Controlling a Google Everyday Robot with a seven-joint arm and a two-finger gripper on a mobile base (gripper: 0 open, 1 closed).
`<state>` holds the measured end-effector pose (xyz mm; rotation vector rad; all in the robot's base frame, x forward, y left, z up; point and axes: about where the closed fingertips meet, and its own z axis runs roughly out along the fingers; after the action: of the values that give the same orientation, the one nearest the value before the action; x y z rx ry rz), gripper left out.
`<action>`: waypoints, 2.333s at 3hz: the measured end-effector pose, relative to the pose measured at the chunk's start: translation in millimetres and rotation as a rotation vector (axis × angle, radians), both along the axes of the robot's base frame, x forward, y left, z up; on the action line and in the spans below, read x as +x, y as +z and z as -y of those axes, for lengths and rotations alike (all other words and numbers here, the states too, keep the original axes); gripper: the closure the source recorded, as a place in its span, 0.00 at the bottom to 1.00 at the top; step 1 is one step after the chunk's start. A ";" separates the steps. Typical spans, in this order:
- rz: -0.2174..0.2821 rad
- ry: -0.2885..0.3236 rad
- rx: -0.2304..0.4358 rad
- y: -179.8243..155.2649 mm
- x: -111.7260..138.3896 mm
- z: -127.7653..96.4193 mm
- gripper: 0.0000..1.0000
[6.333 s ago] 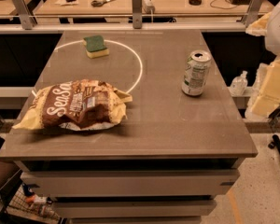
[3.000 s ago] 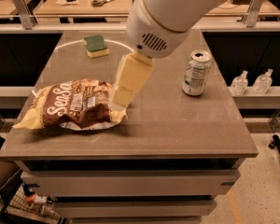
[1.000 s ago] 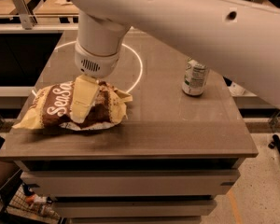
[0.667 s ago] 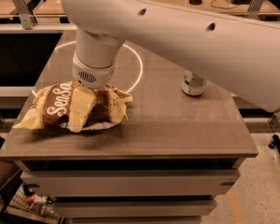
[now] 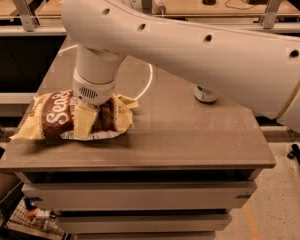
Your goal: Pick brown chip bag
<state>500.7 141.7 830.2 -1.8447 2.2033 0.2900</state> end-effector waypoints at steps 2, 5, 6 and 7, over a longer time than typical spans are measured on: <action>0.001 0.002 -0.001 2.9 -0.7 -0.4 0.85; 0.066 0.025 0.034 57.9 -1.6 7.1 1.00; 0.106 0.033 0.044 86.3 -2.3 9.9 1.00; 0.150 0.037 0.092 113.1 -4.0 21.6 1.00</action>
Offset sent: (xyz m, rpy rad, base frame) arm -0.0007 0.0004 0.0001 -0.0007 -0.0008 0.0016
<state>496.7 120.1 943.4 -1.7977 2.0246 0.2464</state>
